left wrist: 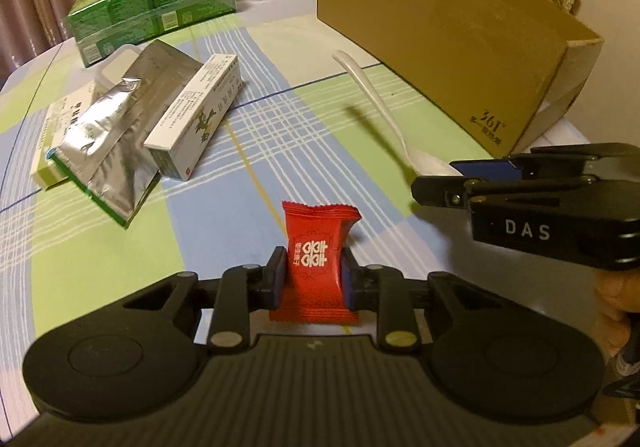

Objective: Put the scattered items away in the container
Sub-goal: 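Carry the red candy and white spoon over the cardboard box, then open both tools to drop the candy and spoon into the box, then withdraw both open tools from the box back over the table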

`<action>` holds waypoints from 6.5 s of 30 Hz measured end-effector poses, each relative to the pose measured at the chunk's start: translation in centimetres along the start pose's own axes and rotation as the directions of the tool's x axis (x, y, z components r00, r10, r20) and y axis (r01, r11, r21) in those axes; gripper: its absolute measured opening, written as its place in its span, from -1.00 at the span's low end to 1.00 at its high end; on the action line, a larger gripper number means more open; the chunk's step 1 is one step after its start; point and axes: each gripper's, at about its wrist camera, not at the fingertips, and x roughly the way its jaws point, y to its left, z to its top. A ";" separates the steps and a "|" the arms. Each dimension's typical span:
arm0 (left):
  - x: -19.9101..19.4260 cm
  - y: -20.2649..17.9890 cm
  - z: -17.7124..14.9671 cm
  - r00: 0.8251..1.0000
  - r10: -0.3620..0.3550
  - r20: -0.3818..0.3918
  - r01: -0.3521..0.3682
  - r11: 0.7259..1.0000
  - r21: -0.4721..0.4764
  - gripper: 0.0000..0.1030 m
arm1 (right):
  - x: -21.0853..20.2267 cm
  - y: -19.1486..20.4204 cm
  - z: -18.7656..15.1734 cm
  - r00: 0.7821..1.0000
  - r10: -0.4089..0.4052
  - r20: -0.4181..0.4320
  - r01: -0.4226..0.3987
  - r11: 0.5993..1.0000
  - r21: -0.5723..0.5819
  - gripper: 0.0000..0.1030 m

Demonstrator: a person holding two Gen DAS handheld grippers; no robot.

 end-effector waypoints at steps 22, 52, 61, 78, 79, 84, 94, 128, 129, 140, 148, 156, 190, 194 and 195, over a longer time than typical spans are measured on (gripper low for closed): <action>-8.4 -3.2 -0.5 0.994 0.034 0.102 -0.029 0.998 -0.049 -0.57 | -9.2 2.6 0.5 0.992 -0.002 0.127 0.013 0.996 -0.087 -0.41; -9.8 -10.6 6.7 0.978 -0.055 0.203 0.041 0.996 0.076 -0.57 | -15.5 -5.6 4.7 0.948 -0.144 0.284 0.152 0.988 -0.006 -0.41; -8.4 -14.1 11.2 0.966 -0.106 0.238 0.074 0.988 0.138 -0.57 | -15.5 -9.7 7.3 0.930 -0.203 0.308 0.210 0.978 0.013 -0.41; -3.0 -17.1 16.3 0.964 -0.145 0.223 0.105 0.977 0.186 -0.57 | -13.1 -15.3 9.1 0.928 -0.240 0.284 0.234 0.971 0.056 -0.41; -2.7 -17.1 16.4 0.964 -0.147 0.222 0.106 0.977 0.185 -0.57 | -12.9 -15.4 9.2 0.929 -0.241 0.282 0.234 0.971 0.057 -0.41; -1.5 -17.1 16.8 0.963 -0.140 0.232 0.099 0.978 0.182 -0.50 | -12.1 -15.9 9.3 0.931 -0.241 0.274 0.234 0.970 0.060 -0.41; -2.3 -15.8 15.6 0.958 -0.092 0.272 0.047 0.985 0.168 -0.18 | -11.2 -16.3 8.9 0.937 -0.238 0.256 0.230 0.971 0.062 -0.41; -4.7 -11.1 10.8 0.970 -0.019 0.243 0.009 0.999 0.042 -0.01 | -12.3 -14.1 6.5 0.949 -0.206 0.239 0.195 0.978 0.069 0.30; -4.9 -10.9 10.5 0.970 -0.013 0.242 0.004 0.999 0.038 0.01 | -12.4 -13.8 6.3 0.949 -0.205 0.239 0.194 0.979 0.068 0.31; -8.0 -7.7 6.4 0.970 0.052 0.237 -0.043 0.998 -0.046 0.39 | -13.9 -9.9 5.6 0.956 -0.158 0.249 0.156 0.987 0.026 0.38; -10.5 -4.3 2.6 0.967 0.119 0.226 -0.094 0.989 -0.117 0.81 | -14.0 -5.7 5.0 0.965 -0.086 0.246 0.096 0.995 -0.032 0.52; -12.4 -0.4 -0.3 0.960 0.194 0.203 -0.160 0.972 -0.171 0.90 | -13.2 -1.3 4.7 0.973 -0.008 0.230 0.034 0.994 -0.106 0.65; -12.2 7.1 -4.9 0.954 0.275 0.123 -0.234 0.934 -0.271 0.93 | -7.0 5.6 3.8 0.994 0.084 0.073 -0.070 0.982 -0.175 0.96; -11.8 7.5 -5.0 0.955 0.272 0.116 -0.233 0.934 -0.271 0.93 | -6.2 6.0 3.7 0.995 0.088 0.054 -0.077 0.981 -0.177 0.96; -11.7 7.6 -5.0 0.956 0.271 0.115 -0.232 0.934 -0.271 0.93 | -6.0 6.1 3.7 0.995 0.090 0.050 -0.080 0.981 -0.176 0.96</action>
